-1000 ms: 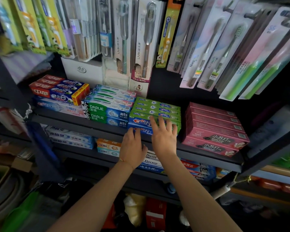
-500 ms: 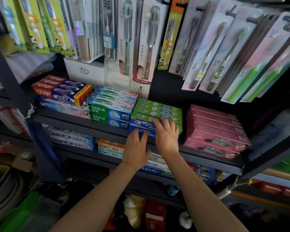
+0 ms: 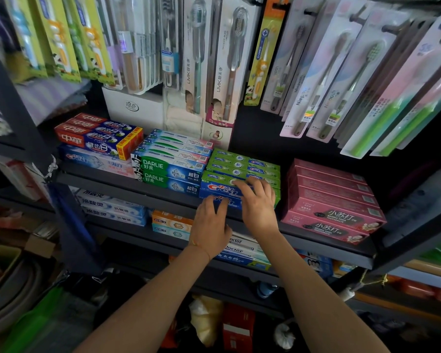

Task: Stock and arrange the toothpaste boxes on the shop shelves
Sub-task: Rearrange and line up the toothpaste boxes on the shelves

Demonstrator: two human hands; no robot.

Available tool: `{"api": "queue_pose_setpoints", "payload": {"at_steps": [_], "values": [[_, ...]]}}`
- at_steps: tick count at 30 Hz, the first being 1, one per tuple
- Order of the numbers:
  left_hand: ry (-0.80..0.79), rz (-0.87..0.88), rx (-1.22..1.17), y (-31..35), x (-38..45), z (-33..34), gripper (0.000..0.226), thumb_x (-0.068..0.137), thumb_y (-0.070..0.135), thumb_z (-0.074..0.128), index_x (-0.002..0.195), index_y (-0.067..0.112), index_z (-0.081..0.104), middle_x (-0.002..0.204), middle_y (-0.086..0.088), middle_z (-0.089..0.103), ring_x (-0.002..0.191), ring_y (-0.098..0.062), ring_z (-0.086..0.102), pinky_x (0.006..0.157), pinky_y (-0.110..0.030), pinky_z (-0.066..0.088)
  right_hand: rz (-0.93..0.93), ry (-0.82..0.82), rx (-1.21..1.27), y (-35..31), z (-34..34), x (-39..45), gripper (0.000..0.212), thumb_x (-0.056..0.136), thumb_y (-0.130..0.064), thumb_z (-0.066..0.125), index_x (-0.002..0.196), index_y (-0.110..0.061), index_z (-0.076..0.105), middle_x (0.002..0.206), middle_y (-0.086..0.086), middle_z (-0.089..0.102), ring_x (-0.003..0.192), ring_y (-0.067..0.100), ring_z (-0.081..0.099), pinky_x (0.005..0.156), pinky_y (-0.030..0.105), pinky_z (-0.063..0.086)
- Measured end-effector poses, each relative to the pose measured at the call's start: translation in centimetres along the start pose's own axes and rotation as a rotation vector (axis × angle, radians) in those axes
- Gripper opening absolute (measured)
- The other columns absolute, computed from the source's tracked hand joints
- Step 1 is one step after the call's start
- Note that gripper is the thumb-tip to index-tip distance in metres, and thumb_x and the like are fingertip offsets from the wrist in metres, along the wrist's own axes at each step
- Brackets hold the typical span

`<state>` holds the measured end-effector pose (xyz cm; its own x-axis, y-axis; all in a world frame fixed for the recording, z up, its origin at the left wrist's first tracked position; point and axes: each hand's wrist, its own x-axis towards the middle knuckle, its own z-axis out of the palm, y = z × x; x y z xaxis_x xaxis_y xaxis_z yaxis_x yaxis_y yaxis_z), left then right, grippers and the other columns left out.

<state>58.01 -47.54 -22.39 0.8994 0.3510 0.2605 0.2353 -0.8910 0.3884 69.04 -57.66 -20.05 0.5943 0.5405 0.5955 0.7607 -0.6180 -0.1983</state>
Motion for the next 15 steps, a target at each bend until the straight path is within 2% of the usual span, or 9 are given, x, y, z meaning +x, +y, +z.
{"api": "queue_pose_setpoints", "payload": {"at_steps": [4,7,9,10,12,14,15], "values": [[-0.013,0.001,0.0,0.0,0.0,0.0,0.068,0.089,0.027,0.063,0.149,0.013,0.034,0.15,-0.021,0.028,0.139,-0.036,0.032,0.117,-0.042,0.029,-0.006,0.002,-0.009,0.0,0.1,-0.2,0.054,0.079,0.005,0.068,0.126,-0.022,0.061,0.121,0.01,0.057,0.115,0.031,0.043,0.095,0.054,0.043],[-0.028,0.002,0.008,0.0,0.0,0.0,0.069,0.091,0.028,0.06,0.151,0.014,0.029,0.152,-0.022,0.024,0.142,-0.036,0.027,0.119,-0.043,0.027,-0.043,-0.002,-0.069,-0.1,-0.6,-0.2,0.055,0.081,0.002,0.068,0.129,-0.021,0.058,0.124,0.011,0.055,0.118,0.033,0.047,0.102,0.057,0.04],[-0.044,0.003,0.019,0.1,0.0,0.2,0.07,0.092,0.029,0.058,0.153,0.016,0.025,0.154,-0.022,0.021,0.143,-0.036,0.024,0.12,-0.043,0.025,-0.014,0.068,-0.111,-0.4,-1.7,-1.1,0.048,0.084,-0.002,0.063,0.129,-0.016,0.058,0.124,0.012,0.055,0.118,0.032,0.048,0.105,0.053,0.038],[-0.046,0.004,0.021,0.1,0.0,0.3,0.07,0.093,0.03,0.057,0.154,0.017,0.024,0.154,-0.022,0.019,0.144,-0.037,0.024,0.12,-0.043,0.025,0.044,0.127,-0.098,-0.6,-2.3,-1.9,0.041,0.085,-0.004,0.062,0.125,-0.013,0.059,0.12,0.012,0.056,0.114,0.03,0.05,0.1,0.049,0.042],[-0.038,0.008,0.019,0.2,0.0,0.4,0.071,0.093,0.029,0.057,0.154,0.017,0.024,0.154,-0.023,0.02,0.143,-0.037,0.026,0.12,-0.043,0.026,0.202,0.195,-0.024,-0.8,-3.0,-4.1,0.023,0.087,-0.007,0.062,0.109,-0.01,0.061,0.102,0.008,0.059,0.094,0.026,0.055,0.079,0.04,0.048],[-0.029,0.008,0.014,0.3,0.1,0.5,0.071,0.092,0.028,0.059,0.154,0.017,0.025,0.154,-0.024,0.022,0.142,-0.038,0.028,0.118,-0.043,0.028,0.404,0.119,0.103,-0.6,-3.1,-5.8,0.006,0.09,-0.009,0.062,0.095,-0.01,0.059,0.088,0.004,0.06,0.074,0.024,0.058,0.057,0.034,0.046],[-0.026,0.005,0.012,0.4,0.1,0.6,0.071,0.092,0.028,0.059,0.154,0.017,0.025,0.154,-0.025,0.022,0.142,-0.039,0.028,0.118,-0.043,0.028,0.52,0.054,0.152,-0.3,-2.9,-6.3,0.004,0.093,-0.011,0.061,0.092,-0.01,0.058,0.087,0.004,0.06,0.068,0.023,0.057,0.053,0.03,0.042]]}}
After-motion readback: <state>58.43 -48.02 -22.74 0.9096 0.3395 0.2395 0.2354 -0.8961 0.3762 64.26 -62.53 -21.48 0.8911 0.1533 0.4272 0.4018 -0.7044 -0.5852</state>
